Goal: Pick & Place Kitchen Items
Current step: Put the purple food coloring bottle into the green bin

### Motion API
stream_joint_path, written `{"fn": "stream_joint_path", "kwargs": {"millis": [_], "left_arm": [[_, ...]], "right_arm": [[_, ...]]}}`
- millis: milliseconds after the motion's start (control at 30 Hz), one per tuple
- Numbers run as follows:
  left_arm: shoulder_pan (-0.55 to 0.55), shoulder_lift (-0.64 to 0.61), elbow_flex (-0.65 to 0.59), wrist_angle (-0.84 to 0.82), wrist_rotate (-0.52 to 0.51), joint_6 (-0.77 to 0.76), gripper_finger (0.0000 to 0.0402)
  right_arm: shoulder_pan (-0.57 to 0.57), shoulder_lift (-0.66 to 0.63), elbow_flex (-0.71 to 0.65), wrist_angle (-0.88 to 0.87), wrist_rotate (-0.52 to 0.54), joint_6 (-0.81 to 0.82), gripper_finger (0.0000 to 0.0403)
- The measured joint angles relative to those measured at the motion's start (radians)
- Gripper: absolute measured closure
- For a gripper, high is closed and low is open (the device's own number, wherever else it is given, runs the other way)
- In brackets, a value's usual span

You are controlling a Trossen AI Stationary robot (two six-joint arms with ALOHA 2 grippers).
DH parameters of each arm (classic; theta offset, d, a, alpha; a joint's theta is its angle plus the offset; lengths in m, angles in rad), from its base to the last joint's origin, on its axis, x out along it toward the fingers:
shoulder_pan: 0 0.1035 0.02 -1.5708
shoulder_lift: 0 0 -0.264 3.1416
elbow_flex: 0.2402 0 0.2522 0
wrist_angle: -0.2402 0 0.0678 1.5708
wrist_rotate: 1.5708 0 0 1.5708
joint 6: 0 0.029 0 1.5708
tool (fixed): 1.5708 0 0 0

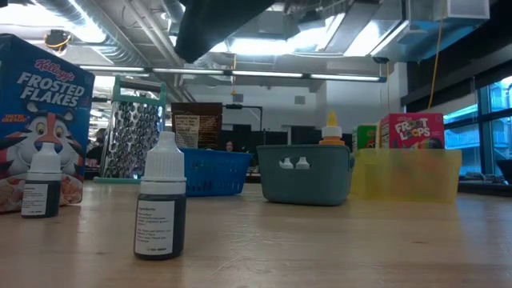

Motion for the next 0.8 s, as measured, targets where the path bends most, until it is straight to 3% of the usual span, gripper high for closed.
{"fn": "stream_joint_path", "kwargs": {"millis": [367, 800], "left_arm": [[0.001, 0.0, 0.0, 0.014, -0.162, 0.024, 0.0073], [0.0, 0.026, 0.0, 0.034, -0.172, 0.023, 0.0073]], "right_arm": [[0.009, 0.0, -0.051, 0.128, 0.001, 0.152, 0.0254], [0.042, 0.0, -0.124, 0.274, 0.032, 0.228, 0.0254]]}}
